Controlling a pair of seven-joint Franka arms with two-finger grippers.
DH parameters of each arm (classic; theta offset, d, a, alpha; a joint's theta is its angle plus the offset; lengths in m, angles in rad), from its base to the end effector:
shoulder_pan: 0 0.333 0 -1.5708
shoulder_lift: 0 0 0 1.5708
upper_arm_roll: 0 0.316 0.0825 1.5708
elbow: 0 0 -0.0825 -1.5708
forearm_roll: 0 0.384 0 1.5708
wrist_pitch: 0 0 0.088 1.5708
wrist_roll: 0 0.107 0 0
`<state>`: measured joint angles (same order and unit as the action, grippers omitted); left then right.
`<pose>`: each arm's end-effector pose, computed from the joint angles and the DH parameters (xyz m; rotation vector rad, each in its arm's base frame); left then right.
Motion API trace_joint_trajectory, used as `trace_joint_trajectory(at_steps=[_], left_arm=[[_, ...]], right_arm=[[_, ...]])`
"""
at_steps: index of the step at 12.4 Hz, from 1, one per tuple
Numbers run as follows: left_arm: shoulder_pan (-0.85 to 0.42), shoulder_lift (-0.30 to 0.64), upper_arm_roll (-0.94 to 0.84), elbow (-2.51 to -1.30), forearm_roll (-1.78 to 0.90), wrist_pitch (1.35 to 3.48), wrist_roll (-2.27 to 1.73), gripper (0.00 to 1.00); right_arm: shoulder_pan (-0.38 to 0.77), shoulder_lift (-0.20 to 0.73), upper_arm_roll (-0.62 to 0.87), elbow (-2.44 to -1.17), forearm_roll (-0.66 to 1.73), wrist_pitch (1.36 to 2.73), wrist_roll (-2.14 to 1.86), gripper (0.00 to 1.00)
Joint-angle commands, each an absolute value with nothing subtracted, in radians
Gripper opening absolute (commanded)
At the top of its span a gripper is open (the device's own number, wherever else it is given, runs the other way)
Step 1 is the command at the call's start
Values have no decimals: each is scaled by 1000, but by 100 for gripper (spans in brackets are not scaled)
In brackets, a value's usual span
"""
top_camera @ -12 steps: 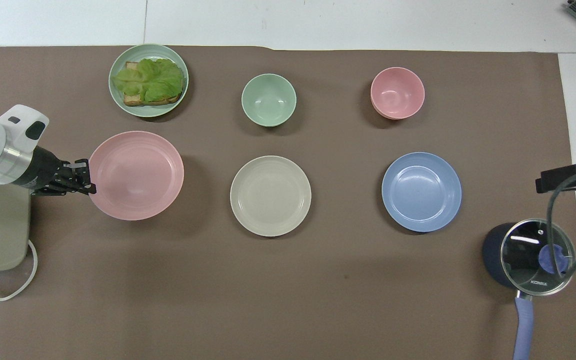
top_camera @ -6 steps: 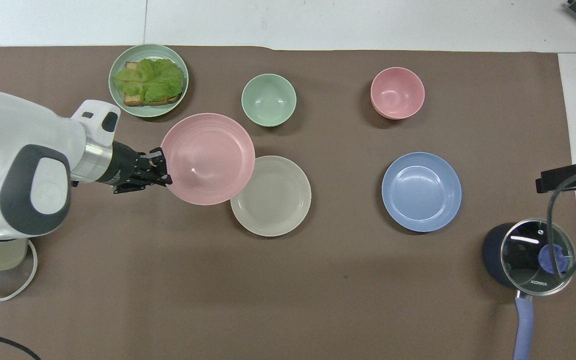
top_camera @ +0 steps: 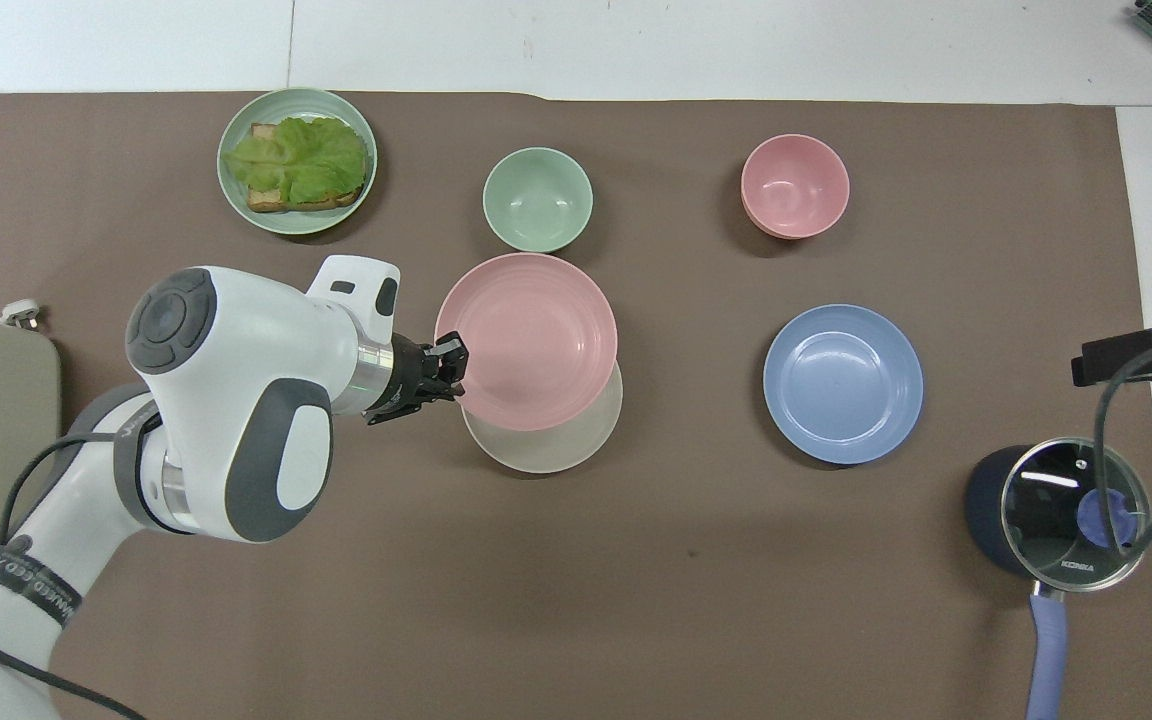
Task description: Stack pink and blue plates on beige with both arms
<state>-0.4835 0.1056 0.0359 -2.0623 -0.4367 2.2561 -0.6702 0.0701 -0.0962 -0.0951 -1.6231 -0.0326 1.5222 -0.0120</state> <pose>0.5158 -0.2607 0.3941 2.7162 0.6738 -0.1546 0.5191 -0.0192 0.6471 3.1182 -0.0219 -0.0087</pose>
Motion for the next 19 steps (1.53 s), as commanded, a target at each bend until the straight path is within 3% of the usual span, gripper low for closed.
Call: trace_joint_trajectory(at_steps=[1, 11, 12, 13, 19], left_arm=[[-512, 121, 55, -2140, -456, 2359, -670, 0], [-557, 109, 55, -2161, -456, 2356, -661, 0], [-552, 112, 55, -2158, -456, 2358, -661, 22], [-548, 112, 55, -2157, -456, 2359, -663, 99], [-540, 121, 61, -2134, -448, 2341, -660, 100]], right_arm=[[58, -104, -95, -1632, -29, 1517, -44, 100], [58, -104, -95, -1631, -29, 1517, -44, 100], [60, -104, -95, -1631, -29, 1517, -44, 100], [58, -104, -95, -1631, -29, 1517, -44, 100], [58, -104, -95, -1631, -29, 1517, -44, 100]])
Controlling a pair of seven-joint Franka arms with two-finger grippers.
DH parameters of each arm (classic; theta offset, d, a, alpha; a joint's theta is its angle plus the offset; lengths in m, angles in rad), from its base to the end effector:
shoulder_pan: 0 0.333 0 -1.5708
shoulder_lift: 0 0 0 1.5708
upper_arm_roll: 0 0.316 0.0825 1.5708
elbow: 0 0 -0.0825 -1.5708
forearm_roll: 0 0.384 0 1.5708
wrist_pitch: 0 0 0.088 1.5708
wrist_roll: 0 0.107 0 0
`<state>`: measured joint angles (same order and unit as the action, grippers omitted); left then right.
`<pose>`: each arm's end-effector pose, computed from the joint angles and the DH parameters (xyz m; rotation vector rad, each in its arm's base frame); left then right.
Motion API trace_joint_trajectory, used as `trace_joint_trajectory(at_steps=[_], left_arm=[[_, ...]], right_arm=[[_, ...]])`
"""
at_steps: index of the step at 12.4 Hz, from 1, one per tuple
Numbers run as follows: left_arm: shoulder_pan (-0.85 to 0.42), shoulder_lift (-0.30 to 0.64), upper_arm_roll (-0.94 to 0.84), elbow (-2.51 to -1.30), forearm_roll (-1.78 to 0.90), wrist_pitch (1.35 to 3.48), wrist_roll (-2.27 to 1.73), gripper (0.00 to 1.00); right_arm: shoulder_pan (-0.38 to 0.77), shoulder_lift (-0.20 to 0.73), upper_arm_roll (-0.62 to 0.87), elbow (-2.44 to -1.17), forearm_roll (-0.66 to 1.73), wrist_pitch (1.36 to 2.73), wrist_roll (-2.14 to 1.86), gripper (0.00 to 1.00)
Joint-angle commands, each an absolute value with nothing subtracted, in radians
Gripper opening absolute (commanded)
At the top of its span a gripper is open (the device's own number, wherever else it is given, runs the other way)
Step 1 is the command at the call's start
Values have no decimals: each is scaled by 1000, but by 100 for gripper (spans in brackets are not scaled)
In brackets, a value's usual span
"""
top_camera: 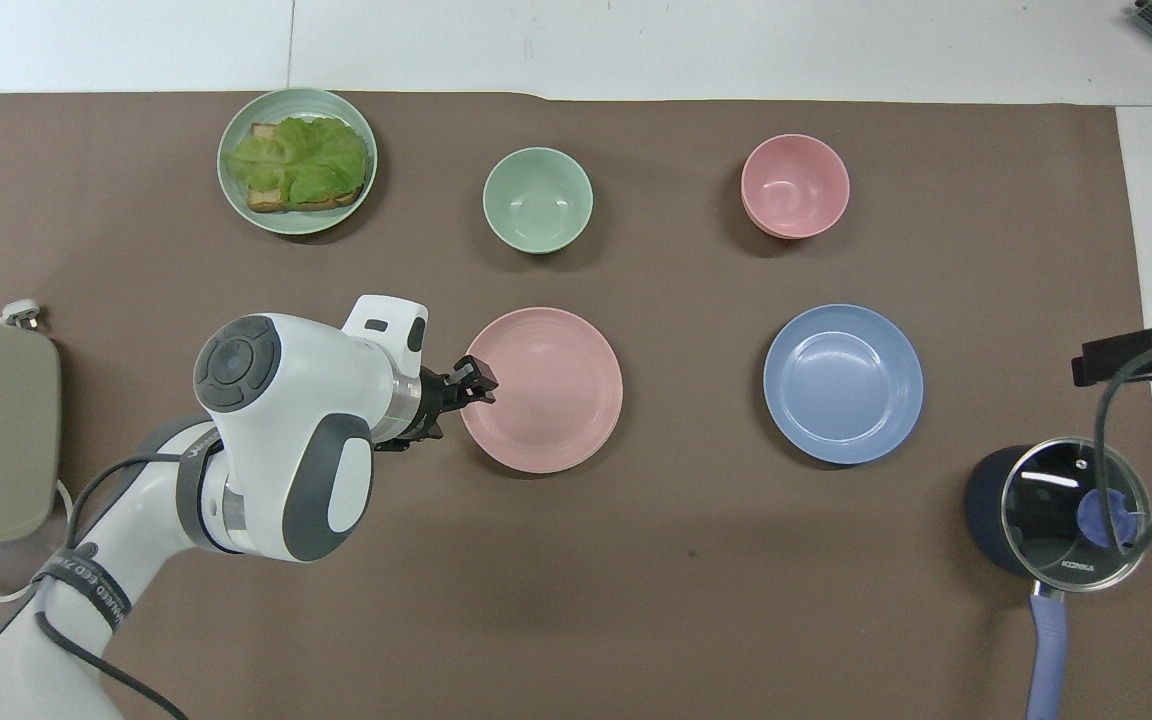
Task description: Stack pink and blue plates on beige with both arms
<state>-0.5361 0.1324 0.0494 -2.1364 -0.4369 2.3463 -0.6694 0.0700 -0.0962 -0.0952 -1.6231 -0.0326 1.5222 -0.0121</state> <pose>0.4986 -0.2713 0.3530 2.7502 0.6704 -0.1545 0.5191 -0.0193 0.6471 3.1182 -0.0220 -0.0087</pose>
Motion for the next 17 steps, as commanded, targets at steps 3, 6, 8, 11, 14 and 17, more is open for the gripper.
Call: trace_joint_trajectory(at_steps=[3, 6, 8, 11, 14, 17], left_arm=[[-464, 103, 69, -2070, -340, 2222, -652, 100], [-333, 100, 69, -1871, -236, 1952, -566, 100], [-229, 75, 71, -1780, -209, 1834, -429, 100], [-125, 71, 72, -1643, -118, 1666, -214, 100], [-92, 60, 75, -1559, -23, 1554, -62, 100], [-92, 0, 69, -1546, -6, 1535, -40, 100]], right_arm=[[58, -104, -95, -1632, -29, 1517, -44, 100], [58, -104, -95, -1632, -29, 1517, -44, 100], [58, -104, -95, -1632, -29, 1517, -44, 100], [58, -104, -95, -1632, -29, 1517, -44, 100], [58, -104, -95, -1632, -29, 1517, -44, 100], [58, -104, -95, -1632, -29, 1517, -44, 100]])
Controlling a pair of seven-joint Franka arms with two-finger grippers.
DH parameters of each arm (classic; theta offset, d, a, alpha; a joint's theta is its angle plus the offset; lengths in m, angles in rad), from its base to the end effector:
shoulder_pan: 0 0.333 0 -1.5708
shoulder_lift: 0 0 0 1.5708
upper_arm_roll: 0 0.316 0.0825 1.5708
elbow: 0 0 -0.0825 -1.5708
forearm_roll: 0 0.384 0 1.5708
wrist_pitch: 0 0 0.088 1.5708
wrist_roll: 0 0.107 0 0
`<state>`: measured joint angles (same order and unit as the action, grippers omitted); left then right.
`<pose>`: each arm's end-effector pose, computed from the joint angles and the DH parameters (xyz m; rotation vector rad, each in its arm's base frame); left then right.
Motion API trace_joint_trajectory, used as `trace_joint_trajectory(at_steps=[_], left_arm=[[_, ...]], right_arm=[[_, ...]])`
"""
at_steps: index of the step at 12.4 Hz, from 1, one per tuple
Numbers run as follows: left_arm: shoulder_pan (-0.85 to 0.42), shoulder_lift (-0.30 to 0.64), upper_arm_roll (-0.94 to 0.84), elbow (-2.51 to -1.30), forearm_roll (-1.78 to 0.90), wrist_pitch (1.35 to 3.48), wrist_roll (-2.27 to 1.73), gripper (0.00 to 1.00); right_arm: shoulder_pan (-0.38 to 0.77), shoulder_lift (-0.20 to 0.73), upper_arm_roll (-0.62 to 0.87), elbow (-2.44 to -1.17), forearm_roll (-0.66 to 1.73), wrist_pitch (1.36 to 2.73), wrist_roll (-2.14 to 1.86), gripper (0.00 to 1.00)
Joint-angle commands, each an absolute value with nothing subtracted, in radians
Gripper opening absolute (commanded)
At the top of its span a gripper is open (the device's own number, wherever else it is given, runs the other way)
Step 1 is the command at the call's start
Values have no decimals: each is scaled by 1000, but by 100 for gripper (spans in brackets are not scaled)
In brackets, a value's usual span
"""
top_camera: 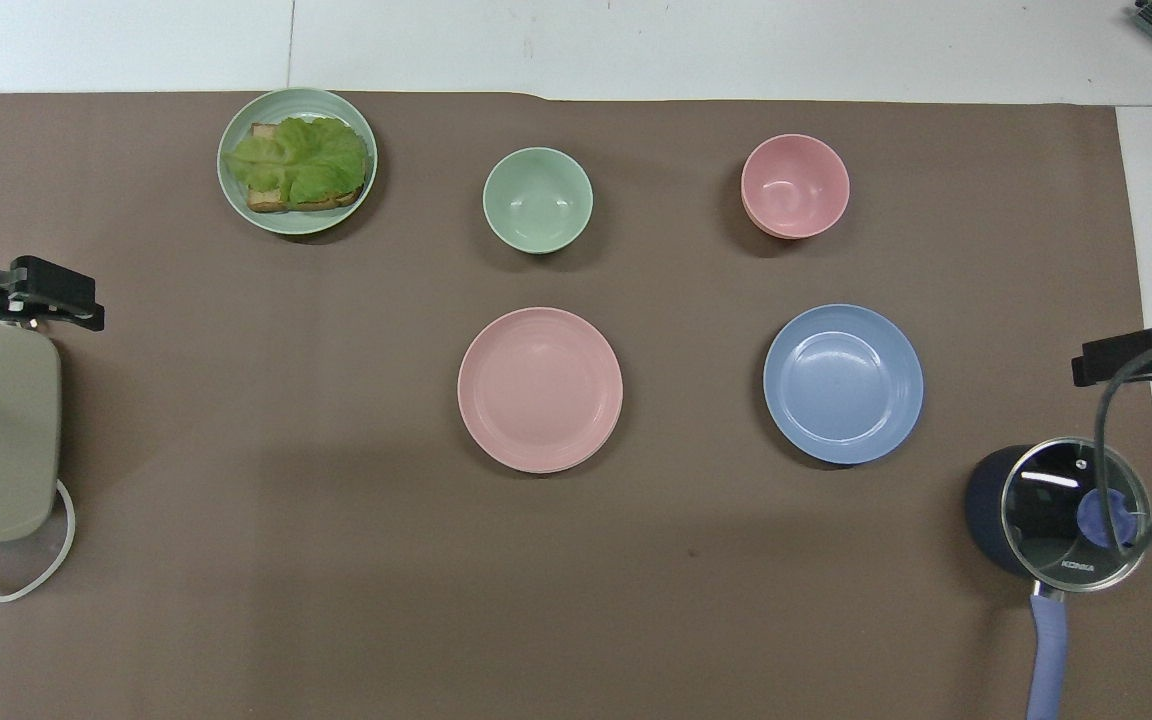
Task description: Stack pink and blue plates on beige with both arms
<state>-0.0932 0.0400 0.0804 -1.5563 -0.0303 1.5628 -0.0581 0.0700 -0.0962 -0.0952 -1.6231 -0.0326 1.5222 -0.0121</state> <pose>0.5653 -0.0114 0.6084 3.1144 0.0709 -0.0534 0.5191 -0.0193 0.6471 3.1182 -0.0220 -0.0087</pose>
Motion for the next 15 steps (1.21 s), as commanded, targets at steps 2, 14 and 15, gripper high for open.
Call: trace_joint_trajectory(at_steps=[2, 14, 15], left_arm=[[-92, -8, 69, -1554, -15, 1540, -41, 100], [-84, -12, 71, -1557, -23, 1523, -44, 100], [-84, -12, 71, -1557, -21, 1525, -44, 100]], right_arm=[[58, -104, -95, -1632, -29, 1517, -44, 100], [49, -127, -94, -1787, -21, 1696, -121, 100], [58, -123, -94, -1824, -21, 1745, -120, 100]])
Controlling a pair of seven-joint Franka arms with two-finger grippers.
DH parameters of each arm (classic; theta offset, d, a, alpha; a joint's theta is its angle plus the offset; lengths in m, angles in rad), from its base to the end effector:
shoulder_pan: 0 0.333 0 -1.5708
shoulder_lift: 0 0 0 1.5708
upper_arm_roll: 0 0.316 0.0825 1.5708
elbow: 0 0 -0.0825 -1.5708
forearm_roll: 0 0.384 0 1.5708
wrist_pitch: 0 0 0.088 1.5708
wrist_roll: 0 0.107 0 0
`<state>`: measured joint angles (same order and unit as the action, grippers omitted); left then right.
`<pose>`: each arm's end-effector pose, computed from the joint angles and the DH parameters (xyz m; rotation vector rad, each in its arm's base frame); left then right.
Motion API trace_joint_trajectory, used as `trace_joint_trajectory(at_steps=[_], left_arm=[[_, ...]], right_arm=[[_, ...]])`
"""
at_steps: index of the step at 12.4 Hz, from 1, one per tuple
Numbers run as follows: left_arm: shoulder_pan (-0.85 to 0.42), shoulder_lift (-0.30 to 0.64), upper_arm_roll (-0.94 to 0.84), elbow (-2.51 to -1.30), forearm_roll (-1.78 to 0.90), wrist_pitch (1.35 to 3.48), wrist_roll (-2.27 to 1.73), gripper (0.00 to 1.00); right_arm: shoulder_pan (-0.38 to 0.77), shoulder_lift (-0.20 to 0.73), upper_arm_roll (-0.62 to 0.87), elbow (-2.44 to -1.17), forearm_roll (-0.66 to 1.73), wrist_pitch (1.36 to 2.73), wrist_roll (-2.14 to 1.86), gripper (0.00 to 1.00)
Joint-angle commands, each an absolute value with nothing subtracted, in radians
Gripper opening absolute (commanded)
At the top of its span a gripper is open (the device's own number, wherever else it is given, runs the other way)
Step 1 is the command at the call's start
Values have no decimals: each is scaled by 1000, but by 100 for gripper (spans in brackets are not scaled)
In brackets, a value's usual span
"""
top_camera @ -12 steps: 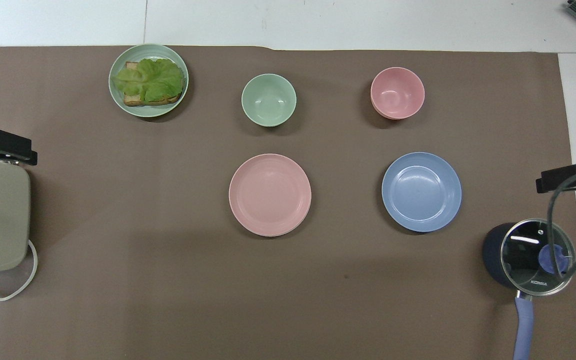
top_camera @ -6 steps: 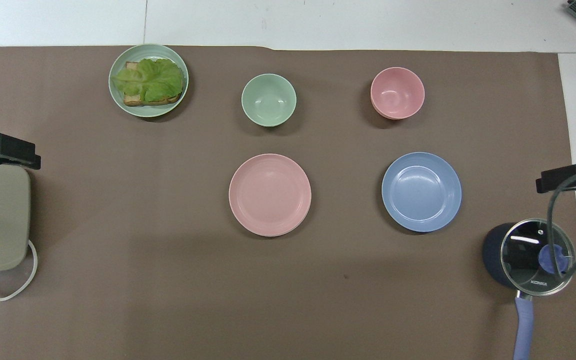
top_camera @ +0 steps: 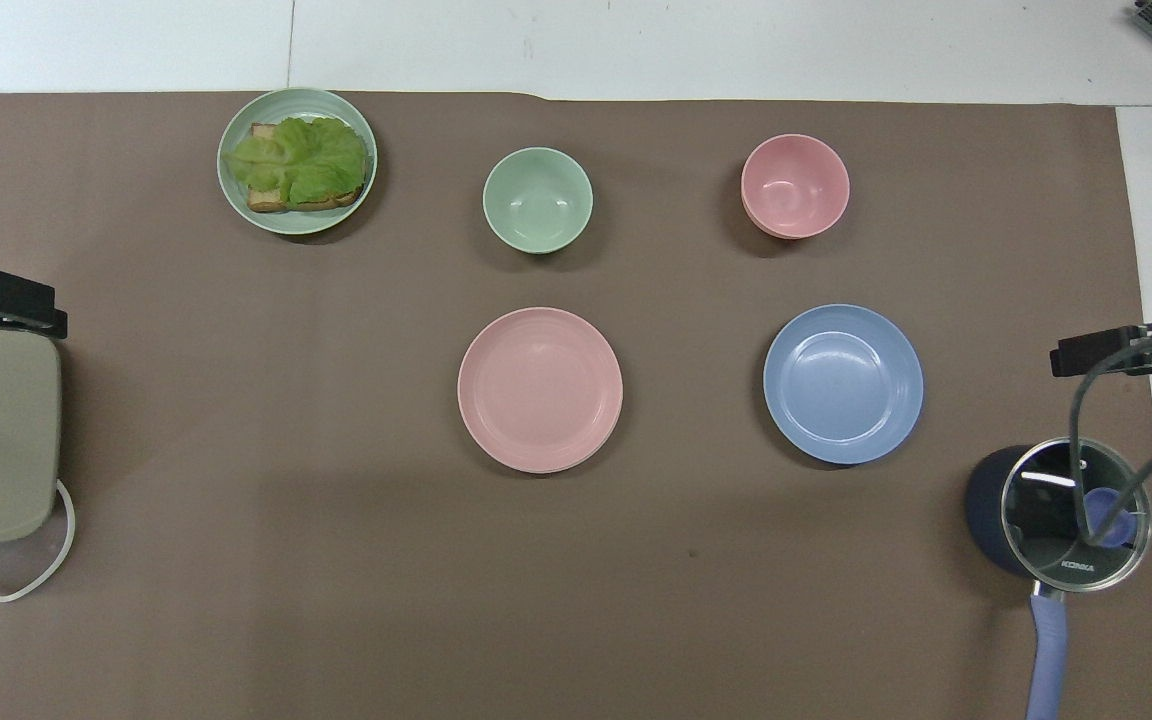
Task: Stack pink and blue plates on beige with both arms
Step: 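Reach the right gripper to the rim of the blue plate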
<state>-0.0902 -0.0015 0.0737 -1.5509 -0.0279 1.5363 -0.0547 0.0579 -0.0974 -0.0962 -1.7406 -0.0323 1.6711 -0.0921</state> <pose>0.5506 -0.0121 0.6317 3.1135 0.0583 -0.0219 0.5308 -0.0258 0.6053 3.1155 0.0887 0.0404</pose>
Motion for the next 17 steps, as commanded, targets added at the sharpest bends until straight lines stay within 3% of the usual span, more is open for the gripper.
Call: trace_joint_trajectory(at_steps=[1, 11, 17], left_arm=[[-84, -12, 71, -1557, -21, 1523, -44, 100], [-84, -12, 71, -1557, -21, 1525, -44, 100], [-84, -12, 71, -1557, -21, 1523, -44, 100]], right_arm=[[61, -115, -92, -1860, -20, 1788, -121, 100], [32, 152, -91, -2095, 0, 2271, -285, 100], [5, 219, -91, -2146, 2, 2361, -310, 100]])
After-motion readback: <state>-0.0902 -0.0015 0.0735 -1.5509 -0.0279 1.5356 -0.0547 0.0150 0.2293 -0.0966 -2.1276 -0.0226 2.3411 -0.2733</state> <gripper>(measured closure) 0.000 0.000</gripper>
